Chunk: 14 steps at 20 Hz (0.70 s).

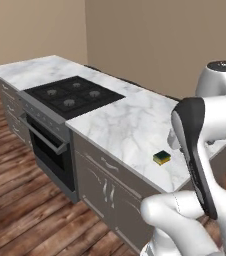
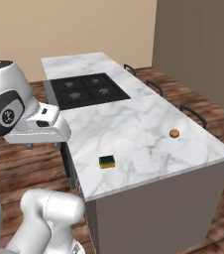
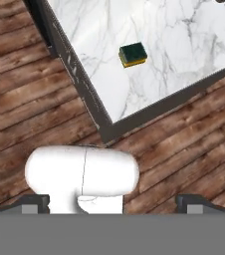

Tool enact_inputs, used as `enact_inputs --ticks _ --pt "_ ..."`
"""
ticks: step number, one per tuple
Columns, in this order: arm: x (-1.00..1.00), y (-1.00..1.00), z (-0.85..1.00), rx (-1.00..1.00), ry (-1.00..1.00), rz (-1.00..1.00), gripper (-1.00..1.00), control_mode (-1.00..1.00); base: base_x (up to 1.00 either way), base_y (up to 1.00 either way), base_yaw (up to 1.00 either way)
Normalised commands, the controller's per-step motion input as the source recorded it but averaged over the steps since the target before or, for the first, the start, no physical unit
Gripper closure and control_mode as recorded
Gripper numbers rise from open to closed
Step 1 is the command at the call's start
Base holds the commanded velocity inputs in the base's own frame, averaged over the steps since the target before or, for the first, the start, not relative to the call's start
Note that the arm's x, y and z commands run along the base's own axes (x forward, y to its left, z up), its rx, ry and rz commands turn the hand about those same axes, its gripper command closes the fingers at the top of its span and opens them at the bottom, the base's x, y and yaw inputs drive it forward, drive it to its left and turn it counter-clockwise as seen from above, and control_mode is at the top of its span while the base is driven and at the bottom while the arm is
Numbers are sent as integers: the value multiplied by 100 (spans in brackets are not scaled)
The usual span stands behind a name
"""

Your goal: Place the sponge inside the microwave to prepare for sanitizing.

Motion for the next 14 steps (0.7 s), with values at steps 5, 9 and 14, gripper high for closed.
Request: enact_inputs --ticks 5,9,14 --pt "69 -4 -1 0 5 -3 -100 -100 0 0 0" --pt "68 -6 -5 0 18 -19 -100 -100 0 0 0" --pt "44 -5 -17 0 21 -31 -100 -100 0 0 0"
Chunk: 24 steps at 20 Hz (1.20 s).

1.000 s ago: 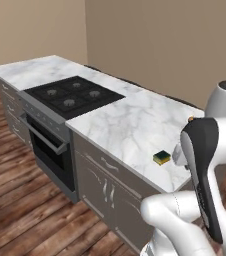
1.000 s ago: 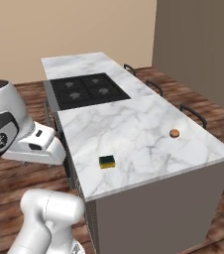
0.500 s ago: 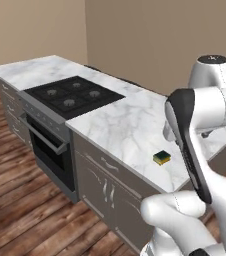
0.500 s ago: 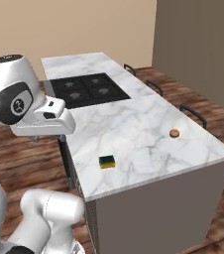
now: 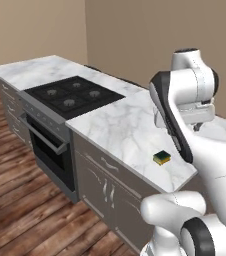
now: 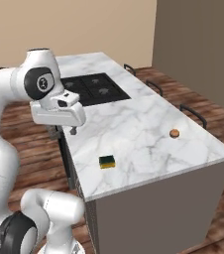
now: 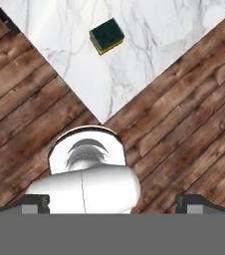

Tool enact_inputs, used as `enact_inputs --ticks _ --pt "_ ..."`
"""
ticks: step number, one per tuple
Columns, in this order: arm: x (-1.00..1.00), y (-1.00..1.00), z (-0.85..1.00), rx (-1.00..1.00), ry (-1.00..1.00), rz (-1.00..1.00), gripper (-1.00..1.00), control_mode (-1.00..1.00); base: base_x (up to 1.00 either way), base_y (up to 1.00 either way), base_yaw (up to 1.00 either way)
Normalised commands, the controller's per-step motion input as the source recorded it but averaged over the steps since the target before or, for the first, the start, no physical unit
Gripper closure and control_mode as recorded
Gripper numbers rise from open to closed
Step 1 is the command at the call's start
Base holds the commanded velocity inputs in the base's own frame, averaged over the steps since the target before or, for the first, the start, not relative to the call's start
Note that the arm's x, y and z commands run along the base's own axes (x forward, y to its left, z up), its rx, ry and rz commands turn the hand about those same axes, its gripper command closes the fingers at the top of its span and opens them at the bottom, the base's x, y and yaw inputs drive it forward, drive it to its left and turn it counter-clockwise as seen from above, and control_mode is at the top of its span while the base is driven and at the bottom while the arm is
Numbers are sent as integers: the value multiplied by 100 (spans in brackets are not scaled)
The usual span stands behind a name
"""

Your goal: Place the sponge inside the microwave to prepare for sanitizing.

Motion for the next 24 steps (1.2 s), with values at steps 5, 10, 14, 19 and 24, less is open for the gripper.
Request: enact_inputs --ticks 5,10,14,19,24 --pt "21 -5 -58 1 12 -47 -100 -100 0 0 0" --pt "17 -8 -75 5 1 -54 -100 -100 0 0 0" --pt "11 -2 -50 0 -18 -28 -100 -100 0 0 0" --pt "35 -9 -22 0 -26 -13 -100 -100 0 0 0" --pt "31 -36 -34 -8 -8 -8 -100 -100 0 0 0"
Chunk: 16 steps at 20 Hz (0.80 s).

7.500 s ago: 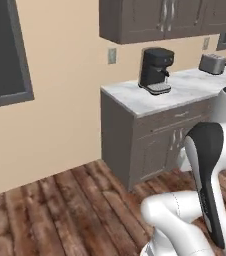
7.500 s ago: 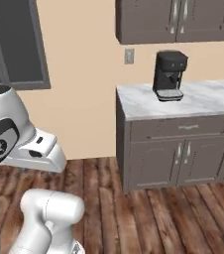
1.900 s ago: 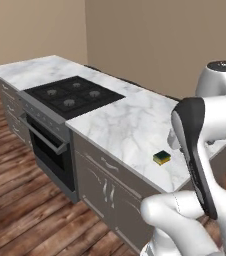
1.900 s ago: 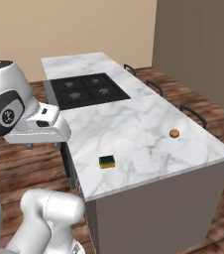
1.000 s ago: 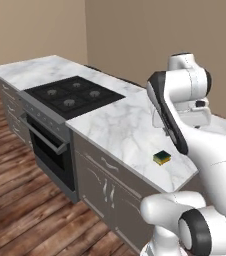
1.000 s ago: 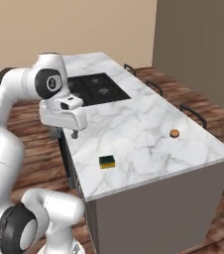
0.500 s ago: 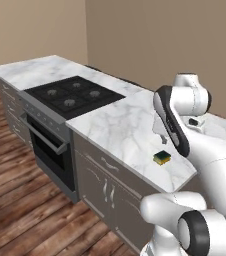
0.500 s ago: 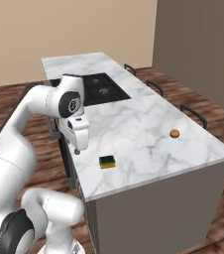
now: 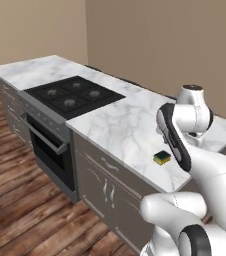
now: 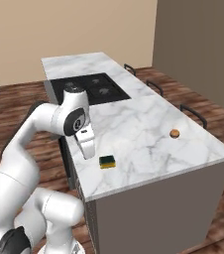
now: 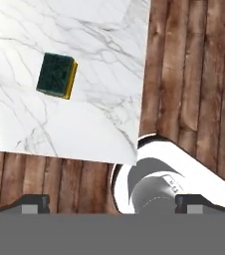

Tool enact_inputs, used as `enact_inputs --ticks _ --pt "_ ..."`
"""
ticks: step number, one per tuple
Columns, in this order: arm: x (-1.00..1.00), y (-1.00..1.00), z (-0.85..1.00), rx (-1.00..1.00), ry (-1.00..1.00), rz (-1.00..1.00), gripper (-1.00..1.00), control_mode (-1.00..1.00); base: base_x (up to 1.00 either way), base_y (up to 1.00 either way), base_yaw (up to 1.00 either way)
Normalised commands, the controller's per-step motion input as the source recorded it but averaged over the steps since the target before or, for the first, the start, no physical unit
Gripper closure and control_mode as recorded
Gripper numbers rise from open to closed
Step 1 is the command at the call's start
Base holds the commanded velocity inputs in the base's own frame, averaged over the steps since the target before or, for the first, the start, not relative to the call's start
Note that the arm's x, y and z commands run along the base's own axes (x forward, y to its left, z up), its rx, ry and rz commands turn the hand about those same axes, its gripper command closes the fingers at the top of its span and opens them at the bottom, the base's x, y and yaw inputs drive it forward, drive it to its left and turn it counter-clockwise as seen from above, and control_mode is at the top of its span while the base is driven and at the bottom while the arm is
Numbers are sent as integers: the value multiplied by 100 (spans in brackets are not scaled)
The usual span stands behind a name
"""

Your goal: Place the sponge inside the microwave to prepare for sanitizing.

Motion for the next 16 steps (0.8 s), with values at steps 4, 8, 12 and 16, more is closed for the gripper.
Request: enact_inputs --ticks 4,8,12,16 --pt "63 -28 -37 -14 0 -16 -100 -100 0 0 0" --pt "94 0 -23 -11 1 -20 -100 -100 0 0 0" --pt "67 2 -11 0 0 -9 -100 -100 0 0 0" --pt "62 -16 -10 2 14 0 -100 -100 0 0 0"
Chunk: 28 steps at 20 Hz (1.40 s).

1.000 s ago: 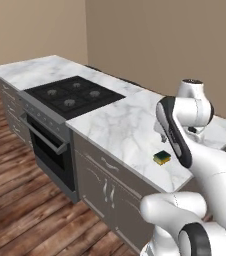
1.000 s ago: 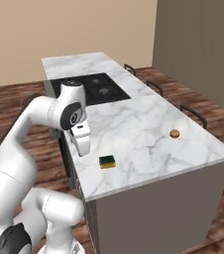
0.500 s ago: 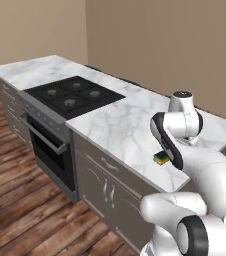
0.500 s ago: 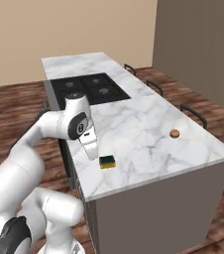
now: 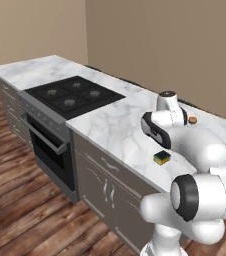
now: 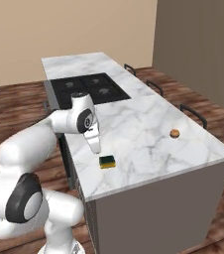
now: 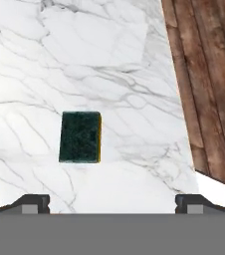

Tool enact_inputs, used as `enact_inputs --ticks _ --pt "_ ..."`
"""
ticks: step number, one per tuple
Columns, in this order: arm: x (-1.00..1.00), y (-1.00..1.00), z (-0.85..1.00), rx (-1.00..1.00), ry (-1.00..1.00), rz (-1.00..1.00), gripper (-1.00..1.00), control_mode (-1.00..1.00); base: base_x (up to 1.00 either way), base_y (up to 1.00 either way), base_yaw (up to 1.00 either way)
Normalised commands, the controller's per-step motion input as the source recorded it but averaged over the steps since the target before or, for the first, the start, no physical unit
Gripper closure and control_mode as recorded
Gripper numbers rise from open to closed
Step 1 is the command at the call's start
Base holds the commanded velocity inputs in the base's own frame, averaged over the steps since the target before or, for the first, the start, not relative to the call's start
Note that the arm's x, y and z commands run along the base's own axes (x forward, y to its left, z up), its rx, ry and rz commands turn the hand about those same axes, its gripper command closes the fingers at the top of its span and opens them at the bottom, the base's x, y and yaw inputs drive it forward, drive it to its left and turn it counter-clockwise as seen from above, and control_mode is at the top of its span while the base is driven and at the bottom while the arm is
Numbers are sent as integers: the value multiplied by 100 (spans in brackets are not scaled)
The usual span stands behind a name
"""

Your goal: Place the sponge inside the microwave to prepare for sanitizing.

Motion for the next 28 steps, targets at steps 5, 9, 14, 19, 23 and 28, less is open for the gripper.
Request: enact_inputs --ticks 5,9,14,19,23,28 --pt "45 -41 -23 7 19 0 -100 -100 0 0 0" --pt "34 -34 -43 12 15 0 -100 -100 0 0 0" --pt "33 -4 -43 13 7 0 -100 -100 0 0 0" --pt "6 0 -16 2 0 0 -100 -100 0 0 0" --pt "0 0 -14 0 -1 0 -100 -100 0 0 0" --pt "-2 4 -9 0 0 0 -100 -100 0 0 0"
